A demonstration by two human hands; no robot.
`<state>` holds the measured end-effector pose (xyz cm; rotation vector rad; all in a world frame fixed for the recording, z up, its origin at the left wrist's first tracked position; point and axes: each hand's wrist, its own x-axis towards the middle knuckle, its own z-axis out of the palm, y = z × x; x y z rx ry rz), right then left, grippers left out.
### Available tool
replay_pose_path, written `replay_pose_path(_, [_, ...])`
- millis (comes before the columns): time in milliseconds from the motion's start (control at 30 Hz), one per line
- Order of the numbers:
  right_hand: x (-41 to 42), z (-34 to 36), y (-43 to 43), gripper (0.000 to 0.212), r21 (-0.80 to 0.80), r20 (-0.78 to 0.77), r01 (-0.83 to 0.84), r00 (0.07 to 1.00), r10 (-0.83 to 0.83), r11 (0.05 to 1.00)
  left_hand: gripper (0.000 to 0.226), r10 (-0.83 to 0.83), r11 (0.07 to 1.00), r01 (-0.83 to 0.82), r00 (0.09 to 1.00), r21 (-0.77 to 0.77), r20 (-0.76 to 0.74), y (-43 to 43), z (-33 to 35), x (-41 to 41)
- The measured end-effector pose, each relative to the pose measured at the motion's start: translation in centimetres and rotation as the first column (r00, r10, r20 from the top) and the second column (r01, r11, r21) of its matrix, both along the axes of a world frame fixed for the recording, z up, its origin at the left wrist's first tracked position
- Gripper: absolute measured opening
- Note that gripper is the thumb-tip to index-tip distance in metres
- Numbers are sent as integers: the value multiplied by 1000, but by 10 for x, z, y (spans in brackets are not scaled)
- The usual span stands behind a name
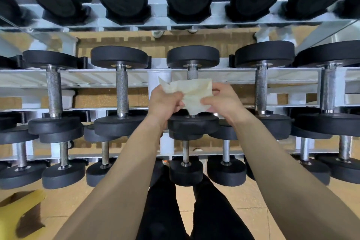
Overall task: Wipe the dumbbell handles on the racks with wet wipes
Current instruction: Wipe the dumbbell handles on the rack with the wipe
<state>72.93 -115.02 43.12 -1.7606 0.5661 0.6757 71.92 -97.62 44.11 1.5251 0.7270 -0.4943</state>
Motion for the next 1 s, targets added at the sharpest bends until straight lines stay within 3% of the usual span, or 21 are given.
replay_pose_path(133, [-5,-4,-3,41,-180,-110,-64,993,45,982,25,-46,988,57,996,146,-71,6,-15,2])
replay_pose_path(233, [-5,-1,-3,29,-349,-42,-105,994,96,931,40,-141,953,170,981,250,-130,12,-23,4])
replay_pose_path(367, [-3,-2,-2,34,-447,39,-39,997,63,894,47,-281,805,361,931,472,-233,14,-25,8])
replay_pose_path(433, [-2,-4,-1,38,-470,41,-41,997,68,881,50,-253,697,278,958,661,-136,9,-20,4])
replay_pose_path(500, [0,-6,1,36,-512,16,-127,987,158,849,32,-259,663,132,964,737,61,1,-15,-1])
replay_pose_path(600, [1,-7,0,38,-467,-12,-155,986,169,870,19,-257,804,181,965,567,57,-16,-13,-4])
replay_pose_path(667, [0,-7,-4,44,-419,-11,-114,993,121,901,40,-260,880,255,965,399,-43,-29,-9,0])
replay_pose_path(767, [-8,-3,1,49,-265,65,168,986,-156,949,55,-293,920,327,940,217,-172,-44,-13,14])
replay_pose_path(800, [-12,0,5,44,-195,85,338,941,-328,921,56,-289,928,327,933,177,-213,-47,-15,18])
replay_pose_path(867, [-21,3,17,27,-83,97,629,777,-622,773,62,-213,961,251,938,113,-274,-54,-21,24])
replay_pose_path(933, [-28,1,31,19,-41,109,747,663,-741,663,56,-140,981,174,945,91,-295,-61,-29,26])
replay_pose_path(1000, [-30,-4,42,19,-73,189,777,627,-756,626,41,-87,991,113,952,72,-294,-66,-37,28])
